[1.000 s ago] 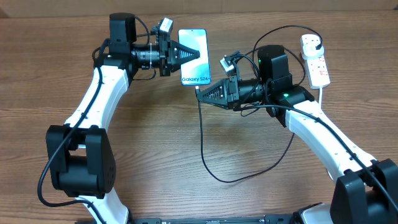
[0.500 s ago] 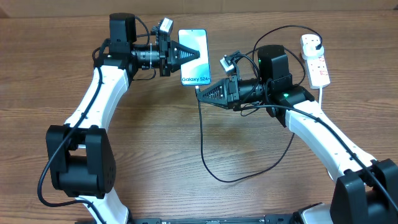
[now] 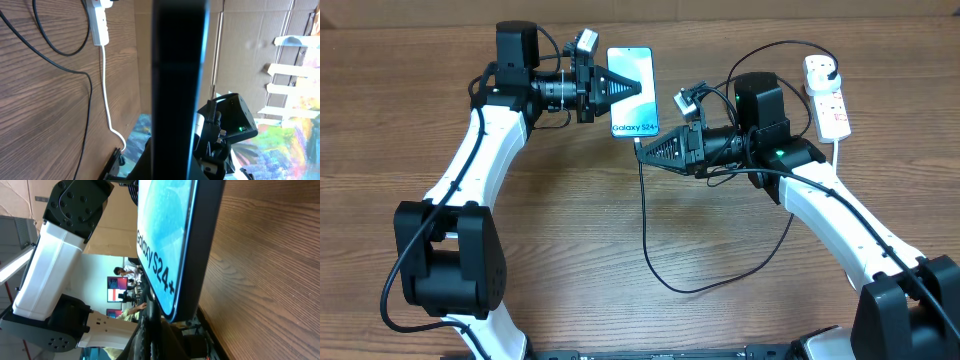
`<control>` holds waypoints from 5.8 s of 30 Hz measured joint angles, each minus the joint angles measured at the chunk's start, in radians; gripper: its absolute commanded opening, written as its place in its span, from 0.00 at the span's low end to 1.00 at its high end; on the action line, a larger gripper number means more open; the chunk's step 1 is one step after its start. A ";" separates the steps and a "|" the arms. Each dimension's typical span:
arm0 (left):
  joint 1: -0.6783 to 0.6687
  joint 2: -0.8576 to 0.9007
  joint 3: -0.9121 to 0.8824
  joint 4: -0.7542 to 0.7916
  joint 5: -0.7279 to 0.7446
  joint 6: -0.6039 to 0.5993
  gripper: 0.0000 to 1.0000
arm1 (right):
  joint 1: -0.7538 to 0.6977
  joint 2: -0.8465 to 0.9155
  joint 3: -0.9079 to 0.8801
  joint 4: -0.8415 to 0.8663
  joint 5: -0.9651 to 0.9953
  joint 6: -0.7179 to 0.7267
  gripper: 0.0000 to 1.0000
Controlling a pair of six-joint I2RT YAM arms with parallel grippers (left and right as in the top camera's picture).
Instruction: Plug charger to phone and switch on socket
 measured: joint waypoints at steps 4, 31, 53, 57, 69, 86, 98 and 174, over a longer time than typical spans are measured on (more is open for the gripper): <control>0.000 0.000 0.000 0.000 0.000 0.000 0.04 | 0.000 0.000 0.000 0.000 0.000 0.000 0.04; -0.013 0.000 0.000 0.000 0.004 0.016 0.04 | 0.001 0.000 0.000 0.000 0.000 0.000 0.04; -0.011 0.000 0.000 0.001 0.004 0.018 0.04 | 0.001 0.000 0.000 0.037 0.001 0.033 0.04; -0.011 0.000 0.000 0.002 0.004 0.018 0.04 | 0.001 0.000 -0.001 0.052 0.001 0.047 0.04; -0.010 0.000 0.000 0.002 0.004 0.018 0.04 | 0.001 0.000 -0.001 0.025 0.015 0.044 0.04; 0.014 0.000 0.000 0.000 0.003 0.015 0.04 | -0.002 0.000 -0.001 0.008 0.027 0.011 0.04; 0.014 0.000 0.000 -0.023 0.000 0.015 0.04 | -0.002 0.000 -0.001 0.014 0.026 0.009 0.04; 0.013 0.000 0.000 -0.023 -0.003 -0.008 0.04 | 0.013 0.000 -0.001 0.053 0.050 0.060 0.04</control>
